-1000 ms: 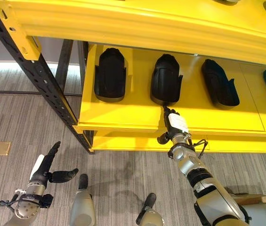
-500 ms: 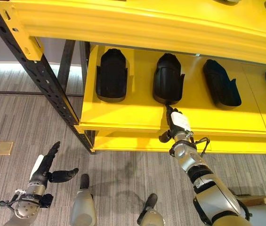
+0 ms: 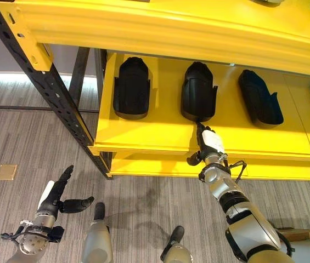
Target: Move parts from the plastic box to the shelf.
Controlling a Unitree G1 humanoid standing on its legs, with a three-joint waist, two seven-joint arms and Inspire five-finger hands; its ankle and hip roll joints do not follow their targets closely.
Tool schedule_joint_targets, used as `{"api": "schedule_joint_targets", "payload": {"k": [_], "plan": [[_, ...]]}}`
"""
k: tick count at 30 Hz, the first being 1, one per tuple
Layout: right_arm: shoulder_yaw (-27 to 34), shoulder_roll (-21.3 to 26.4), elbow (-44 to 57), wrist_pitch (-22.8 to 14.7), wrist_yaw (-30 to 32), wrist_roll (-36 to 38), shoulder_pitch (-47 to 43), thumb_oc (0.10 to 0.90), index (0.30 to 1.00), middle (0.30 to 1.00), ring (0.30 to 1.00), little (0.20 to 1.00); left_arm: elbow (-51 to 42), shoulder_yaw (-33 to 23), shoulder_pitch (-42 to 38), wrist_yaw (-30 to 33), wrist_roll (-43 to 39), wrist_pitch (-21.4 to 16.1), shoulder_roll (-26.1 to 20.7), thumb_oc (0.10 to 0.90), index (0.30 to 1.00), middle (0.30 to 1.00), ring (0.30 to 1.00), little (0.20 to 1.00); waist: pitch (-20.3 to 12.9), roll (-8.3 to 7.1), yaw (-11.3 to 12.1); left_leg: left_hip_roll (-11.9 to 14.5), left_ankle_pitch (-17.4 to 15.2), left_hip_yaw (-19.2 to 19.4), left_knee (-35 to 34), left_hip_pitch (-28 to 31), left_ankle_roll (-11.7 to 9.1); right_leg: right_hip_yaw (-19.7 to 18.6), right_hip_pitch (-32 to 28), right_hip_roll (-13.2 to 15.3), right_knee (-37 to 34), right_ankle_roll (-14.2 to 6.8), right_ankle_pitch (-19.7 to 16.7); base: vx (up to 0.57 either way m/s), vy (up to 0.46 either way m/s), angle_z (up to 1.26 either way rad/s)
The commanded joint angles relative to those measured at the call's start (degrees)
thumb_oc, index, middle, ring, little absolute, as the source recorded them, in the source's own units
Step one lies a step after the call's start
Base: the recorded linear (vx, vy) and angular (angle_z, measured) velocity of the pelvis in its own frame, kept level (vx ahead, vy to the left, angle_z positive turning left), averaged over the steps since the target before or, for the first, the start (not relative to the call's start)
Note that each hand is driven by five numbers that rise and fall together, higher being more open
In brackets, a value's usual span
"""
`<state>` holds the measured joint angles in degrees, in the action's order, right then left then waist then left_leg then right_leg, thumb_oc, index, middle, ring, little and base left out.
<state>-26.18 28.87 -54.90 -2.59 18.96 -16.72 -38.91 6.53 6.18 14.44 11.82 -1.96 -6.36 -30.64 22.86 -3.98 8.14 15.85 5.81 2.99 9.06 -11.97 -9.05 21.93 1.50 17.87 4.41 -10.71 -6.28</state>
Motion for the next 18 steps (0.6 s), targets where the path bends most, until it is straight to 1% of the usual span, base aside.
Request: {"api": "schedule_joint_targets", "payload": {"k": [1,18], "plan": [[3.9,5.1,-5.3,2.4,1.0,3.6,-2.4,0.9,1.0,1.0,1.0,1.0,-5.2,-2.0,0.4,1.2,-0.8,-5.3,-2.9,0.9,1.0,1.0,1.0,1.0,-1.0,-1.21,-0.1,-0.5,3.6,0.0,-1.9,-2.5,3.4,-2.0,-0.5,1.2,7.9,0.7,4.1,0.0,0.0,0.0],[5.7,6.0,-6.0,2.5,1.4,4.4,-0.5,0.9,1.0,1.0,1.0,1.0,-4.4,-2.3,0.3,1.2,-0.4,-5.1,-2.9,0.9,1.0,1.0,1.0,1.0,-1.1,-1.12,-0.6,-0.4,3.5,0.2,-1.8,-2.4,3.3,-2.2,-0.5,1.1,7.9,0.7,4.2,0.0,0.0,0.0]]}}
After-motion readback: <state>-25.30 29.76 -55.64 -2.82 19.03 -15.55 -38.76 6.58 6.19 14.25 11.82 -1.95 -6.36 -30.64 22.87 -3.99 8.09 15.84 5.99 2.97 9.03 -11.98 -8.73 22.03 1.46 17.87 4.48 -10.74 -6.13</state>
